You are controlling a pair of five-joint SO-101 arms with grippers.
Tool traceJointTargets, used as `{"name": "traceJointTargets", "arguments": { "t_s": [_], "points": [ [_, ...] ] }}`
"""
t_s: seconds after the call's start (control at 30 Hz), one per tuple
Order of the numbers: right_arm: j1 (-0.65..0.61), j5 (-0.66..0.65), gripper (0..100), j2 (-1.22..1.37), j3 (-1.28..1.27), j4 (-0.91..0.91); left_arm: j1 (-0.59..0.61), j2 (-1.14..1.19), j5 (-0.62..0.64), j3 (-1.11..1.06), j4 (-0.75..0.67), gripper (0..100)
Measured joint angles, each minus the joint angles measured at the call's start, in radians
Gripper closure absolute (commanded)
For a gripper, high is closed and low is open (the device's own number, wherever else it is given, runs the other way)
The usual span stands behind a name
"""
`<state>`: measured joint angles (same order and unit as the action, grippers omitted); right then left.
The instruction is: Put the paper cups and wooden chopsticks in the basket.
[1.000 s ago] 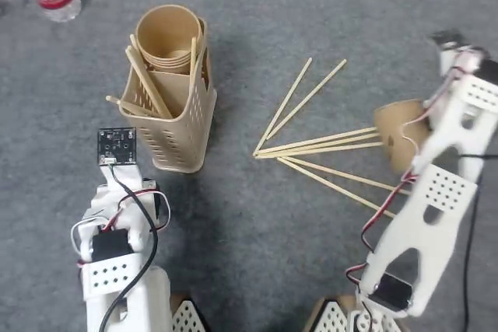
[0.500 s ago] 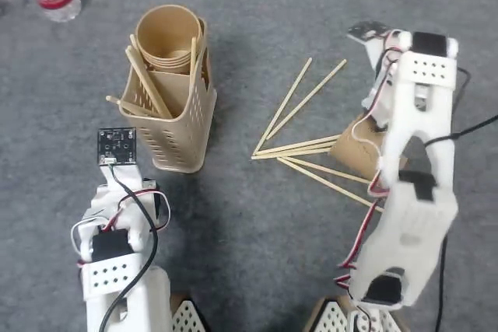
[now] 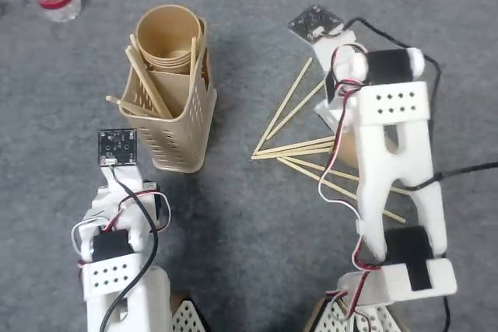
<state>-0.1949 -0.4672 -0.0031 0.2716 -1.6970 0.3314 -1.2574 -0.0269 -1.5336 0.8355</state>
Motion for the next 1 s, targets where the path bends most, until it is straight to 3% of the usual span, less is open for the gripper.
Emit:
{"name": "traceJointTargets", "arguments": {
  "t_s": [0.27, 0.63, 1.0],
  "points": [
    [-0.002, 0.173, 78.8, 0.227, 0.012, 0.064, 0.0, 0.0, 0.0, 0.002, 0.0, 93],
    [0.103, 0.229, 78.8, 0.334, 0.141, 0.064, 0.0, 0.0, 0.0, 0.002, -0.003, 93],
    [0.109, 0.23, 78.8, 0.39, 0.141, 0.063, 0.0, 0.0, 0.0, 0.002, -0.003, 93]
  ]
}}
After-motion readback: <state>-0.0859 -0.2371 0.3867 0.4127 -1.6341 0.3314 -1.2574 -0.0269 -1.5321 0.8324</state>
